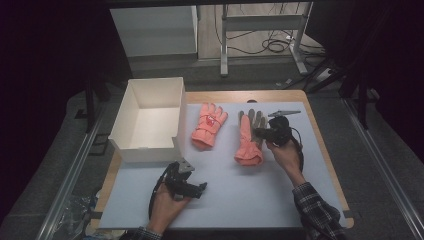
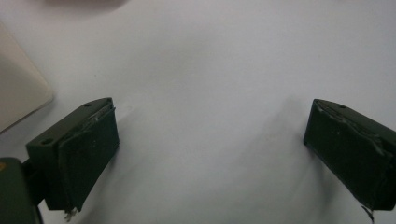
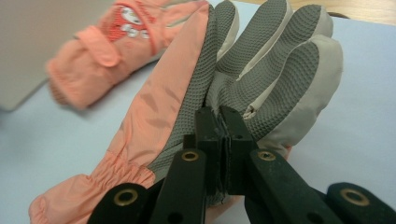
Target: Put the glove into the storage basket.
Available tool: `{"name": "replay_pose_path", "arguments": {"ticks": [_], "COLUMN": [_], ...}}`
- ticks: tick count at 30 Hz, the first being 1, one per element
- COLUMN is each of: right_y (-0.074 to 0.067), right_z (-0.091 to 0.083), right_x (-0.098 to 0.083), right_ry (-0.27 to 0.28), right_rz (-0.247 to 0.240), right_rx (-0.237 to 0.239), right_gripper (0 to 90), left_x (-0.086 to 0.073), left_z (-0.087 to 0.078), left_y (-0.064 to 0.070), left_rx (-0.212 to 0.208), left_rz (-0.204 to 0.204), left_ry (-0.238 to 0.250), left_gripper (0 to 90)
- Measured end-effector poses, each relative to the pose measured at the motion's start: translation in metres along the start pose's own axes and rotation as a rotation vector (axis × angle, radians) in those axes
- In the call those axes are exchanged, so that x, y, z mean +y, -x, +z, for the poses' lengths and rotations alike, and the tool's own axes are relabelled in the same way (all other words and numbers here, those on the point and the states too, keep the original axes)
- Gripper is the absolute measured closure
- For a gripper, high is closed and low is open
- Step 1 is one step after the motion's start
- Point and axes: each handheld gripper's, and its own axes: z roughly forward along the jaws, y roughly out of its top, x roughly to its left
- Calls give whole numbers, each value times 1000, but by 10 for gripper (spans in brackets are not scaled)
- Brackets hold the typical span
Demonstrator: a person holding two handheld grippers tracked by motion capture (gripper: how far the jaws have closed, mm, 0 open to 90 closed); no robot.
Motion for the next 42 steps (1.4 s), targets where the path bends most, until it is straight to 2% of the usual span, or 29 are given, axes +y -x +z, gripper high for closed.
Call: {"name": "replay_pose_path", "arguments": {"ticks": [9,15,21,27,32,38,42], "right_y": [-25,-46,-61,-60,-56,-59,-57], "right_z": [-23,-35,-37,-23,-15,-19,-24], "right_x": [-11,-26,-47,-62,-67,-64,-55], "right_ry": [0,-7,-27,-70,-73,-63,-42], "right_rz": [-36,-50,-30,-29,-25,-97,-105], "right_rx": [70,122,160,148,140,95,96], "right_gripper": [870,870,869,868,858,758,713], "left_x": [0,0,0,0,0,0,0], "left_z": [0,0,0,0,0,0,0], "left_y": [0,0,0,0,0,0,0], "left_rx": [0,1,1,0,0,0,0], "left_rz": [0,3,3,0,0,0,0], "left_ry": [0,0,0,0,1,0,0], "left_gripper": [31,31,31,31,31,31,31]}}
